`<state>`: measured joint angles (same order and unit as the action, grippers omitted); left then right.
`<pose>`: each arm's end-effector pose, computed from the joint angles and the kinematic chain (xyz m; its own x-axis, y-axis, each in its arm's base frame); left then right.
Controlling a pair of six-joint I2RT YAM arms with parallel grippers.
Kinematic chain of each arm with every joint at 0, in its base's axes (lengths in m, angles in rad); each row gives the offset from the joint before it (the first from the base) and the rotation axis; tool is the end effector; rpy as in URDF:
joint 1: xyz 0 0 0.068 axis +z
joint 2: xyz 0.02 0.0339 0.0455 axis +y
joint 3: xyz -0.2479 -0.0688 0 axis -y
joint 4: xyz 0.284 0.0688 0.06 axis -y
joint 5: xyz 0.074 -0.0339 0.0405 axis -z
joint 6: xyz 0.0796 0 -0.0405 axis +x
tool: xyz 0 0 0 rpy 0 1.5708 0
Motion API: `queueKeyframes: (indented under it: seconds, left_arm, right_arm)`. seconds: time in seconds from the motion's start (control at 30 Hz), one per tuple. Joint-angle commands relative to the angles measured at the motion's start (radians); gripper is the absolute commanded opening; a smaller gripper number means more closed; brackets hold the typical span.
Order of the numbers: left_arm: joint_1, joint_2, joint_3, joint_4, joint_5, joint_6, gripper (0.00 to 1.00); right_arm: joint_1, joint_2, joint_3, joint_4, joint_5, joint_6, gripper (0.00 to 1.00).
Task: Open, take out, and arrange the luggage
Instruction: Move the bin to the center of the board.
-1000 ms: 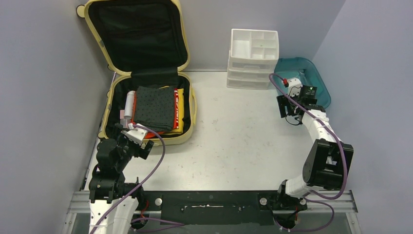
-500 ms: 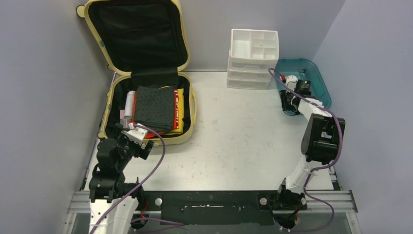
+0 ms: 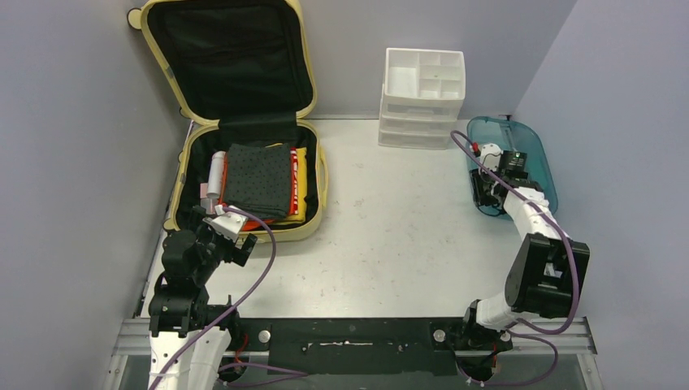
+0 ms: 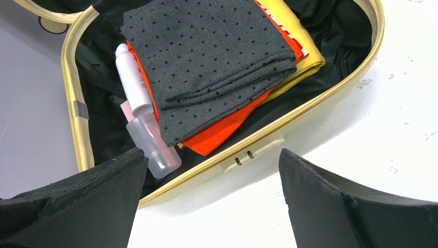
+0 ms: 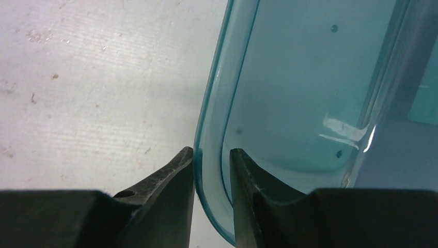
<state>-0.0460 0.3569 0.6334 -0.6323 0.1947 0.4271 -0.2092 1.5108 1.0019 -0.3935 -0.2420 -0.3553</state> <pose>0.1862 -0.0240 0.2824 -0.2230 0.4171 -0.8811 0.3501 0.8778 0.3269 0.3719 -0.0595 0.1563 -0.7394 -0.1883 -0.6464 -0.2142 0.9760 -0.0393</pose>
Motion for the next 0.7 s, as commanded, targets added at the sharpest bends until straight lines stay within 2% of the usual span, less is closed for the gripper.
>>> queueKeyframes:
  seconds: [0.0, 0.3, 0.5, 0.67]
  left_arm:
    - [0.002, -0.001, 0.015, 0.018, 0.003, 0.002, 0.97]
    - [0.009, -0.01, 0.012, 0.019, 0.006, 0.002, 0.97]
    - [0.012, -0.012, 0.013, 0.018, 0.015, 0.006, 0.97]
    - [0.018, -0.01, 0.014, 0.02, 0.02, 0.008, 0.97]
  right_arm:
    - [-0.016, -0.13, -0.021, -0.095, -0.001, 0.023, 0.11]
    - [0.004, -0.305, -0.079, -0.233, -0.088, -0.006, 0.02]
    - [0.124, -0.405, -0.118, -0.286, -0.148, -0.055, 0.01]
    - [0.199, -0.47, -0.13, -0.262, -0.178, -0.02, 0.01]
